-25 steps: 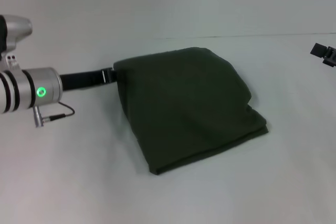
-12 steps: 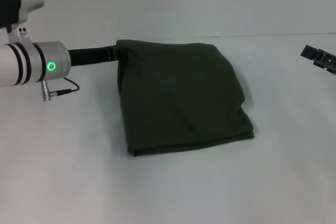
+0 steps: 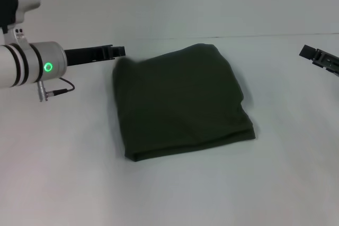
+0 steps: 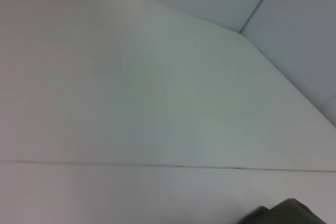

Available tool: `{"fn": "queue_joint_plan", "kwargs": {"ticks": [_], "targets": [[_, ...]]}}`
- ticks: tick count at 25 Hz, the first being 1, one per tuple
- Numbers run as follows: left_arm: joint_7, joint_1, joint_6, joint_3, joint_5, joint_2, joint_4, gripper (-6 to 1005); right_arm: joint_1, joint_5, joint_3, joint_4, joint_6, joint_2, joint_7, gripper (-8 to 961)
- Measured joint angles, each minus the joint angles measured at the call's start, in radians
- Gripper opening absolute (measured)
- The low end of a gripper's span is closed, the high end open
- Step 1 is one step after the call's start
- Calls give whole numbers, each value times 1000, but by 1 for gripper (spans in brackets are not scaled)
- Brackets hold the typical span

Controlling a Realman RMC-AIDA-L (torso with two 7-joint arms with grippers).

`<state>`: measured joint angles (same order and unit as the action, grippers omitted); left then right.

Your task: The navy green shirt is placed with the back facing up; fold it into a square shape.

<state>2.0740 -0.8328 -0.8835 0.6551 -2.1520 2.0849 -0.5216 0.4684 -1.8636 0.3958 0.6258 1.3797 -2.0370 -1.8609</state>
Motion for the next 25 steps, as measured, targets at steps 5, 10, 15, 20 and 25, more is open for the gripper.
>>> {"fn": "queue_joint_plan", "kwargs": {"ticks": [5,10,15,20,25], "targets": [[-1,31,4,-3,0,-1,-62,337,0,0,-1,-4,-8,0,9,906],[-4,91,-130,-9,36,13,-180,431,-11,8,-8,-5,-2,5,34,905],[-154,166,-473,-4,158,61,-273,545,-41,69,-9,-5,116,7,150,905],[-304,242,-657,-8,276,78,-259,740,-78,78,-3,-5,285,7,301,907],[-478,304,-846,-20,314,82,-238,897,-115,27,8,-5,423,-10,489,909]]}}
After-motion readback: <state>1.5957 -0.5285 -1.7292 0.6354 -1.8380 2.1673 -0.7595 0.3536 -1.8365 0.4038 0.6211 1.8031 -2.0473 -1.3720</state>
